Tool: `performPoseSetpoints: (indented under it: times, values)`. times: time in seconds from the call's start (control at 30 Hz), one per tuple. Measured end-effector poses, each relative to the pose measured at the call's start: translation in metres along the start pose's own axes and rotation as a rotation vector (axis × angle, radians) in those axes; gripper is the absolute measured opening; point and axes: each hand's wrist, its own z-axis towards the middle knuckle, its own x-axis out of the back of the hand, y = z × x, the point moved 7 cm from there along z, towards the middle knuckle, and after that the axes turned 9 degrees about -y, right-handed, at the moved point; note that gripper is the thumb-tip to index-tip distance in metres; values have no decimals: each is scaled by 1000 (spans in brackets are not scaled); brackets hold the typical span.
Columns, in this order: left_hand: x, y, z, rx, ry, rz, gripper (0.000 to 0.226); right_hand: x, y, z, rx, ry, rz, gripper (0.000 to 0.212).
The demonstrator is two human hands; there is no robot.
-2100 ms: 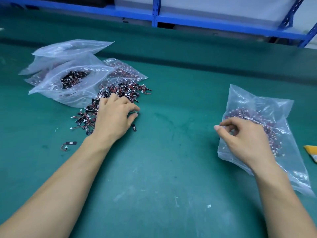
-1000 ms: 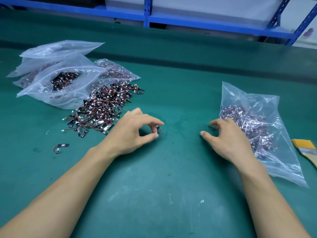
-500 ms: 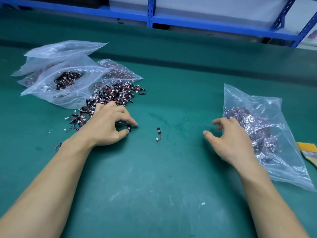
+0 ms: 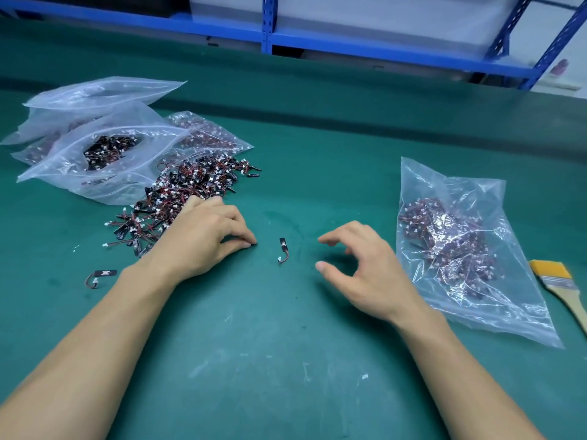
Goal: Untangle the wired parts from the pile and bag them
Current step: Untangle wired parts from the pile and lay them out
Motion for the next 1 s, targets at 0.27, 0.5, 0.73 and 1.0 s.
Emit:
performPoseSetpoints:
  times: [0.27,0.5,0.73,1.0]
  values:
    - [-13,28,7,-128,14,-60,11,-32,-25,4,137,-229,-137,65]
    - [-15,29,6,-155,21,-102,10,-43,-22,5,115,-323,-222,76]
    - [-15,30,5,-170,22,-123,10,-41,-22,6,127,-296,-224,73]
    - [-17,29,5,-163,18,-139,9,-43,-23,6,157,-318,-197,67]
